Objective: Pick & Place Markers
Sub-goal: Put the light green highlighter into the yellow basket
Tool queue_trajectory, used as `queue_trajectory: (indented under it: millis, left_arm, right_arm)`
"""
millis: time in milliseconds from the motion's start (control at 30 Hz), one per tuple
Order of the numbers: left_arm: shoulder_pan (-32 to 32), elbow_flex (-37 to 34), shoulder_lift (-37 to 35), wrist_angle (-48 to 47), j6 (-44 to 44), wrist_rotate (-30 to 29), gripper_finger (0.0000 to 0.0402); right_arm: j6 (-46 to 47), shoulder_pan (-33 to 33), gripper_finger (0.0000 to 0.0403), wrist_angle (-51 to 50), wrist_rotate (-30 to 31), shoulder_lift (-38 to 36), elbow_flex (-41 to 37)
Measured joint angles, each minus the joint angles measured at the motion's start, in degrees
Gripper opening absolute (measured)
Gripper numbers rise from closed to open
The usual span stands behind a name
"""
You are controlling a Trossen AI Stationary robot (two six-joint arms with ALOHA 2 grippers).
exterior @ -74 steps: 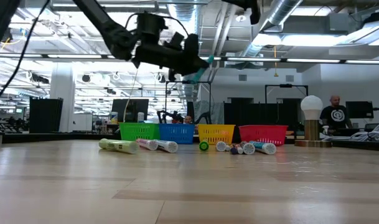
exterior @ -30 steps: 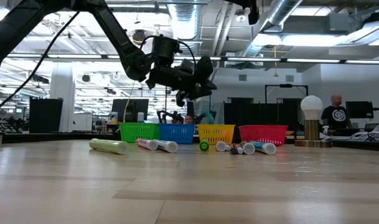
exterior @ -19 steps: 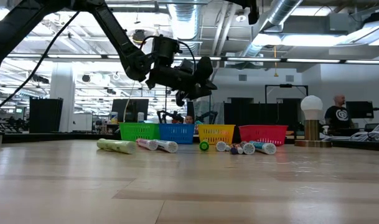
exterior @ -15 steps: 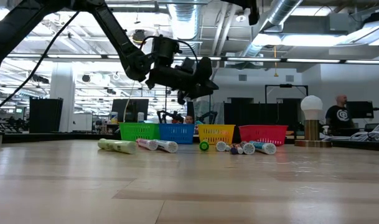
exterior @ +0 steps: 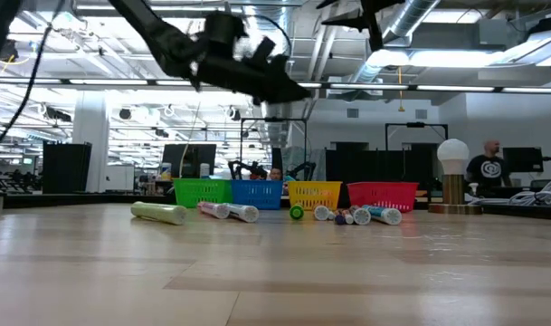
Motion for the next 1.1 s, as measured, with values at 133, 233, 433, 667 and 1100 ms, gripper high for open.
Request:
queue_trajectory:
  millis: [133,233,433,667,1100]
  left_arm:
    - [0.07,-4.89,-6.91,-2.01,4.78,-0.06,0.0116]
    - [0.31,-8.98,-12.38,-6.03,8.22,-0.12,0.0113]
    - [-0.54,-17.00,-23.60,-17.65,14.28,0.90,0.0103]
    - [-3.89,-24.84,-35.27,-28.46,15.24,4.02,0.0091]
    - [-15.78,-30.82,-39.78,-48.89,20.86,9.30,0.0090]
  right_arm:
    - [-1.95,0.07,0.0123,0.02,-0.49,0.00,0.00]
    - [-2.55,0.43,0.0123,-0.02,-0.56,0.00,0.00]
    - [-4.77,0.53,0.0123,-1.14,-3.18,0.00,0.00]
    - [-5.94,1.10,0.0123,-4.84,-7.32,0.00,0.00]
    - [-6.73,2.76,0.0123,-12.23,-8.14,0.00,0.00]
